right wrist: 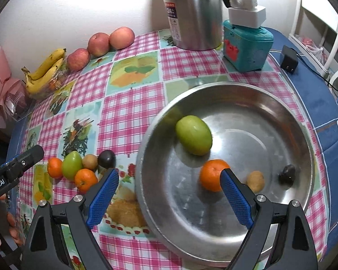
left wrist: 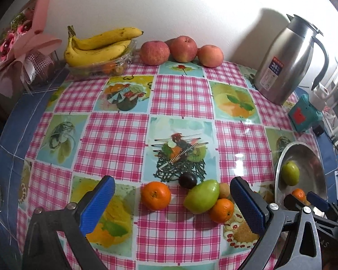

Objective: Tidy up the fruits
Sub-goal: 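Close the right tool on a dark plum while the left tool approaches a tangerine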

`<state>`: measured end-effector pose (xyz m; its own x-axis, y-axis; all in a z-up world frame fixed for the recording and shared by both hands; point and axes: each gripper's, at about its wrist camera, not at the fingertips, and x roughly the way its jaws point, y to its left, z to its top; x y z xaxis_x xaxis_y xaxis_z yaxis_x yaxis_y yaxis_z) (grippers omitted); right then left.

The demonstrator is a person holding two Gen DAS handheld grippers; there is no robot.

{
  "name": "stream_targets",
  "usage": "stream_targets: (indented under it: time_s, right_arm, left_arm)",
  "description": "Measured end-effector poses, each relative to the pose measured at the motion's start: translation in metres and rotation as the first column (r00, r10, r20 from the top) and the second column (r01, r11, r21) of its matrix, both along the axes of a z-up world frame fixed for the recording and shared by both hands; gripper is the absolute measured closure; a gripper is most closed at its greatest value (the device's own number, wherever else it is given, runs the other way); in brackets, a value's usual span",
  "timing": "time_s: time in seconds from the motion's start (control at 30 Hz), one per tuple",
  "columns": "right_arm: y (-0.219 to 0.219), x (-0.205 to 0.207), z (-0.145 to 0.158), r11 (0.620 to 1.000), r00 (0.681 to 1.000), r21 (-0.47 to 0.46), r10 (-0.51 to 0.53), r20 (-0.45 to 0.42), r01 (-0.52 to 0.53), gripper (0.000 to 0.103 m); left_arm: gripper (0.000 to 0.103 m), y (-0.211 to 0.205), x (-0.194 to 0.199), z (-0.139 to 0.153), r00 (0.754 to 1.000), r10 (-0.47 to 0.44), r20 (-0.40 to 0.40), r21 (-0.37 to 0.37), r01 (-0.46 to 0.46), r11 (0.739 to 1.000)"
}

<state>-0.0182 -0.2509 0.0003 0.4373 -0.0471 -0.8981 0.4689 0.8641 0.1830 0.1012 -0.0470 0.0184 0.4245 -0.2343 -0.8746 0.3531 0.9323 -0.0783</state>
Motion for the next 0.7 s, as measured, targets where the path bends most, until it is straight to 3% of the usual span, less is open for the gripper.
stream_targets:
  time_s: [0.13, 0.27, 0.47, 0.7]
  right_arm:
    - [0.006, 0.005, 0.003, 1.0, 0.999, 0.019, 0.01, 0.033, -0.011, 0.011]
    - [0.009, 0.011, 0.008, 0.999, 0.997, 0.039, 0.012, 0.07, -0.015, 0.011]
    - [0.012, 0.018, 0.014, 0.998, 0.993, 0.058, 0.009, 0.115, -0.016, 0.011]
    - [0.022, 0.03, 0.013, 0.998, 0.994, 0.036, 0.04, 0.102, -0.044, 0.011]
  left_arm:
    - [0.002, 0.005, 0.007, -0.002, 1.0, 0.012, 0.0, 0.016, -0.012, 1.0]
    - [0.01, 0.013, 0.013, -0.004, 0.999, 0.04, -0.022, -0.019, -0.04, 0.999]
    - [0.01, 0.023, 0.02, -0.006, 0.997, 0.063, -0.043, -0.069, -0.066, 0.995]
    - [0.01, 0.023, 0.022, -0.007, 0.997, 0.071, -0.024, -0.019, -0.071, 0.997]
